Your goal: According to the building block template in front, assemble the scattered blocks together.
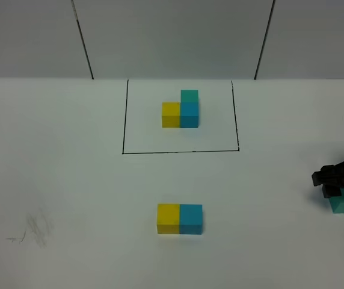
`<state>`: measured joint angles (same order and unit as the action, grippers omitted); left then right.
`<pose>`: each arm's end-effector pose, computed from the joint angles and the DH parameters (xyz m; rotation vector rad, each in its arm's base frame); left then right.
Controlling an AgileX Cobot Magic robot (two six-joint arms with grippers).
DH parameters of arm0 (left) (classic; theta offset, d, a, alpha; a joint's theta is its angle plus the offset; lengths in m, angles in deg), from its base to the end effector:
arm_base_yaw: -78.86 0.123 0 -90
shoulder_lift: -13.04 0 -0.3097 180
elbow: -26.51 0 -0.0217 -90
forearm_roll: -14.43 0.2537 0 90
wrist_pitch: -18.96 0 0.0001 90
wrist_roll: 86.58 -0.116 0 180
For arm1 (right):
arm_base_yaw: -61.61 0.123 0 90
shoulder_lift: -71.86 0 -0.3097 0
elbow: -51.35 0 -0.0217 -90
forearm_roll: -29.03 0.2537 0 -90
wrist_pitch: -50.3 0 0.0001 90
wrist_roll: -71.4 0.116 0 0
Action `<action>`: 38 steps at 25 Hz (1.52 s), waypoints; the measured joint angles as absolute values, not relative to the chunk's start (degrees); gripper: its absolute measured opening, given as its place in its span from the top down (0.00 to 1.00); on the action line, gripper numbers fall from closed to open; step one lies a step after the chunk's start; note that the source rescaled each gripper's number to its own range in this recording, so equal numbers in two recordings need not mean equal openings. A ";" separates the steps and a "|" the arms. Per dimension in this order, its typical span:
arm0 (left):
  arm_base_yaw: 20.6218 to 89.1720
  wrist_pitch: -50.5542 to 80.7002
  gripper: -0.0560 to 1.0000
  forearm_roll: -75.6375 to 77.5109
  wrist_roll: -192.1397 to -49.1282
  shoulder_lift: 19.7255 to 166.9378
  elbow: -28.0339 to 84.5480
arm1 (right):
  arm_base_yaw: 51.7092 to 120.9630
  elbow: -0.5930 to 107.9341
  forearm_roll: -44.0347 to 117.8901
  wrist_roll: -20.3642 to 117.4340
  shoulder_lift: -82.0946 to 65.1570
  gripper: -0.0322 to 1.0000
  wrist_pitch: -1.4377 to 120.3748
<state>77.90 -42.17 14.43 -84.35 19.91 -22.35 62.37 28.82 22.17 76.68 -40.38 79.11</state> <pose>-0.0066 0.0001 0.2683 -0.0226 2.0396 -0.0349 0.3456 -0.0021 0.1354 -0.0253 2.8508 -0.0820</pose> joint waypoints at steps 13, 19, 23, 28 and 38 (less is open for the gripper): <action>77.90 -42.21 0.80 14.43 -84.37 19.91 -22.35 | 62.37 28.82 22.36 76.61 -42.15 0.85 79.09; 77.90 -42.21 0.80 14.43 -84.37 19.91 -22.35 | 62.37 28.82 22.48 76.61 -42.15 0.96 79.09; 77.90 -42.21 0.80 14.43 -84.37 19.91 -22.35 | 62.37 28.82 23.04 76.56 -42.15 0.96 79.20; 77.90 -42.21 0.80 14.43 -84.37 19.91 -22.35 | 62.37 28.82 24.63 76.44 -41.52 0.96 79.92; 77.90 -42.21 0.80 14.43 -84.37 19.91 -22.35 | 66.65 30.57 24.75 80.42 -33.96 0.96 83.96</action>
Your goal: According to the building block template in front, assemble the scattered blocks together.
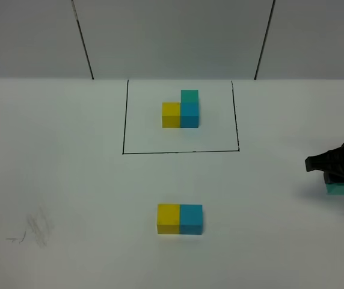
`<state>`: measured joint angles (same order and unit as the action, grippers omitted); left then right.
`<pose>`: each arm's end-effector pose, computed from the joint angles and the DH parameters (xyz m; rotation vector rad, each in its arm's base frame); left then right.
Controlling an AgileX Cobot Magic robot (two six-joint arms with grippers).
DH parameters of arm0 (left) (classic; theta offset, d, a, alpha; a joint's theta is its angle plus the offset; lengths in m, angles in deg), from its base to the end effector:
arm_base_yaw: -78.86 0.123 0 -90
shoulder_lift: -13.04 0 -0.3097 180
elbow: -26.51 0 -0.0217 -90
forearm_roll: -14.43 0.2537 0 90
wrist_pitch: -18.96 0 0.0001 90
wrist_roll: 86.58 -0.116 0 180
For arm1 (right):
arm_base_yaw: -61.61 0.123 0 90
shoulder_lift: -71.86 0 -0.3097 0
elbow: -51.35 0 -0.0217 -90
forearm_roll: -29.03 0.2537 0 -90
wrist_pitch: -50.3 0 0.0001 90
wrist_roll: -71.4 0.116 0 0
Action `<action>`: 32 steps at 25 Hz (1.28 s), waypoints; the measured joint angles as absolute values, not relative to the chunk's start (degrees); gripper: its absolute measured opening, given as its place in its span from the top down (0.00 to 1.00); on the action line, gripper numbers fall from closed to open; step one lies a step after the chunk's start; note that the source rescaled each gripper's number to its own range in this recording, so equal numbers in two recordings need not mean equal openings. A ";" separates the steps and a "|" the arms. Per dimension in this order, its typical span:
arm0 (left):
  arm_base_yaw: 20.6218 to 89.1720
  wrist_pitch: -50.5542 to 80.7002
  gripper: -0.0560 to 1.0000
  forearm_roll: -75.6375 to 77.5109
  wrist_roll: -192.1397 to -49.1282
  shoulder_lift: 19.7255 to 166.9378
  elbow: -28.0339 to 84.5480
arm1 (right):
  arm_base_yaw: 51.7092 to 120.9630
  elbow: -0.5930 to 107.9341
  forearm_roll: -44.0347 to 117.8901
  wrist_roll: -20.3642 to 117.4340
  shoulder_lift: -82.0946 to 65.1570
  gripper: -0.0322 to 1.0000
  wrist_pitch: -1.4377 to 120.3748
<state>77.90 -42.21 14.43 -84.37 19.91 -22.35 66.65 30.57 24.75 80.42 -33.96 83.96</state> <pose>-0.0066 0.0001 0.2683 -0.0223 2.0403 -0.0347 0.3393 0.0251 0.1781 0.0202 2.7934 -0.0129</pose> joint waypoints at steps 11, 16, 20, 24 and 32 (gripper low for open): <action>77.90 -42.21 0.80 14.43 -84.37 19.91 -22.35 | 80.75 42.42 17.83 94.42 -33.96 0.96 94.48; 77.90 -42.21 0.80 14.43 -84.37 19.91 -22.35 | 85.51 46.10 20.53 95.41 -34.29 0.96 95.47; 77.90 -42.21 0.80 14.43 -84.37 19.91 -22.35 | 88.96 48.62 21.08 96.92 -36.03 0.96 96.02; 77.90 -42.21 0.80 14.43 -84.37 19.91 -22.35 | 92.91 53.53 20.08 101.84 -40.80 0.96 100.12; 77.90 -42.21 0.80 14.43 -84.37 19.91 -22.35 | 98.37 65.75 18.92 112.69 -49.03 0.96 110.14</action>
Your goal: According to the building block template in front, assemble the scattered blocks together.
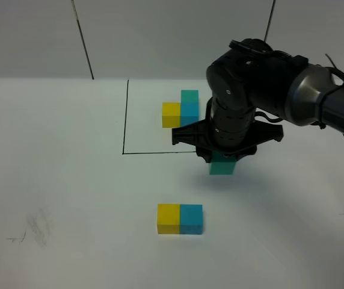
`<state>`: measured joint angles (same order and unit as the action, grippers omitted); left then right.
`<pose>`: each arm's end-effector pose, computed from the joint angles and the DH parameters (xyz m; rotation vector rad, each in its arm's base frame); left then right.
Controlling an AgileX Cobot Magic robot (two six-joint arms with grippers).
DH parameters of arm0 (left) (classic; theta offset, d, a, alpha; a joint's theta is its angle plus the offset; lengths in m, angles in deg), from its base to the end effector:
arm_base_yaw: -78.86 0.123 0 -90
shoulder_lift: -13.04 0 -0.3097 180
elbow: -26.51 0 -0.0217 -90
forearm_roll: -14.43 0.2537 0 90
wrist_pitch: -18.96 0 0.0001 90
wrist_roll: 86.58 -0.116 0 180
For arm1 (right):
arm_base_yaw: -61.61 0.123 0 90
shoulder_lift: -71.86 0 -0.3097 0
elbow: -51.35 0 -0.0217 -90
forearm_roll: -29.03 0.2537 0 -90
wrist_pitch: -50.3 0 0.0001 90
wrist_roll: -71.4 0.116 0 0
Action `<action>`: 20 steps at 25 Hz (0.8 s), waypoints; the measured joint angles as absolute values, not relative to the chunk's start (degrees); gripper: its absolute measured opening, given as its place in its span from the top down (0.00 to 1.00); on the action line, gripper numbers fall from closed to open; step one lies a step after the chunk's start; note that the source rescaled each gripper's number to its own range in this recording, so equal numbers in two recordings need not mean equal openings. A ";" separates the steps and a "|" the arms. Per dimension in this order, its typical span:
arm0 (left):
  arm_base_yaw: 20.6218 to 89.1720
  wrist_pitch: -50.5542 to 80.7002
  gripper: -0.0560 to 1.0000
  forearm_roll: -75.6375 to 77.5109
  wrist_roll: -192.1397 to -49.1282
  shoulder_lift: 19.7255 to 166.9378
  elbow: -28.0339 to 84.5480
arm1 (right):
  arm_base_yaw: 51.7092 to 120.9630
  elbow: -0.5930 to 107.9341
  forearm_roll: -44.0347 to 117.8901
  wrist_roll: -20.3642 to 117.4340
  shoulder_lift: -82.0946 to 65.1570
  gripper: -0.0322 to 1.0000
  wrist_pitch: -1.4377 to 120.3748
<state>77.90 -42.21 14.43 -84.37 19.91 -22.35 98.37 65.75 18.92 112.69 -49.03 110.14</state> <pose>-0.0066 0.0001 0.2683 -0.0223 2.0403 -0.0347 0.3600 0.2469 0.2263 0.0122 2.8543 0.0340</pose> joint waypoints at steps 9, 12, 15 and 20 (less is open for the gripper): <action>77.90 -42.21 0.80 14.43 -84.37 19.91 -22.35 | 102.35 67.68 17.92 122.03 -50.37 0.96 108.87; 77.90 -42.21 0.80 14.43 -84.37 19.91 -22.35 | 102.35 67.68 17.68 123.23 -51.59 0.96 108.60; 77.90 -42.21 0.80 14.43 -84.37 19.91 -22.35 | 102.35 67.68 17.20 123.36 -53.14 0.96 108.42; 77.90 -42.21 0.80 14.43 -84.37 19.91 -22.35 | 102.53 67.68 16.35 123.36 -55.50 0.96 107.39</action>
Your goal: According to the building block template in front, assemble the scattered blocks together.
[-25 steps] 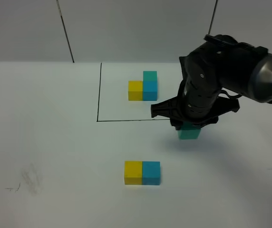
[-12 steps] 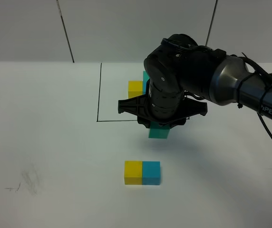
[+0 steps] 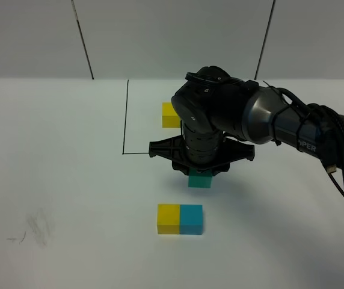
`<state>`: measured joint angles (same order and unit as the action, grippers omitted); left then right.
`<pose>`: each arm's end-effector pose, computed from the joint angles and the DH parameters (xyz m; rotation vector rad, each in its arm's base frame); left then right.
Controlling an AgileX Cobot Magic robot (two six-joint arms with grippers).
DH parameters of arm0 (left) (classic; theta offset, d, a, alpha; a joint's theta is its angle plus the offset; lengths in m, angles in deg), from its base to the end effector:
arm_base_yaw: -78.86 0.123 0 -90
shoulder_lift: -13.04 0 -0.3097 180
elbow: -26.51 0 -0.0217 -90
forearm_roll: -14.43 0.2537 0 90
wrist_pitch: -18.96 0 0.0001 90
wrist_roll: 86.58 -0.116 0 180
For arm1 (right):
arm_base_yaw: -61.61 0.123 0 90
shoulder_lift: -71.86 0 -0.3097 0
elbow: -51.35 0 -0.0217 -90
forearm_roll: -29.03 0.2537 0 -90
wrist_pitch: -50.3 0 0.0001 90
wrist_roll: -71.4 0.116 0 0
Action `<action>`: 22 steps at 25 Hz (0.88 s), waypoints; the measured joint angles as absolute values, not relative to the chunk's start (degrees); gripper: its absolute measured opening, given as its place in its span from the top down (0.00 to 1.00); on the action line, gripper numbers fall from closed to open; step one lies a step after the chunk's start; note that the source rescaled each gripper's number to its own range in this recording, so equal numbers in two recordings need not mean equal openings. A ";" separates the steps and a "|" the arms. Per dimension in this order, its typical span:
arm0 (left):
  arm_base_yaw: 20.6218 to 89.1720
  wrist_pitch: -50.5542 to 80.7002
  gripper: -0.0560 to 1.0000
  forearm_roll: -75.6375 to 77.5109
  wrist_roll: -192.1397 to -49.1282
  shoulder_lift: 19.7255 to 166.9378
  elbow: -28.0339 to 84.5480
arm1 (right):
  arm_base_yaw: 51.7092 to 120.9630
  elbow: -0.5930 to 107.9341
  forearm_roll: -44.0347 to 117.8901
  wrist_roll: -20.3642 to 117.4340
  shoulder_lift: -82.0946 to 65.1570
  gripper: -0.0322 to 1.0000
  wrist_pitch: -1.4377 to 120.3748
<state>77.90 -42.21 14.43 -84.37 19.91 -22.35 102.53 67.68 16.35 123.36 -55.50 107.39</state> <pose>-0.0066 0.0001 0.2683 -0.0223 2.0403 -0.0347 0.3594 0.2833 0.1871 0.1305 2.8532 0.0194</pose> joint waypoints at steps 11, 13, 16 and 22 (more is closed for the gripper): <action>77.90 -42.21 0.80 14.43 -84.41 19.91 -22.35 | 104.55 67.68 15.56 123.36 -56.47 0.96 109.07; 77.90 -42.21 0.80 14.43 -84.41 19.91 -22.35 | 104.69 67.68 15.56 123.36 -56.67 0.96 109.07; 77.90 -42.21 0.80 14.43 -84.41 19.91 -22.35 | 104.85 67.68 15.12 123.36 -57.08 0.96 108.73; 77.90 -42.21 0.80 14.43 -84.29 19.91 -22.35 | 105.49 67.69 14.88 123.36 -57.96 0.96 106.83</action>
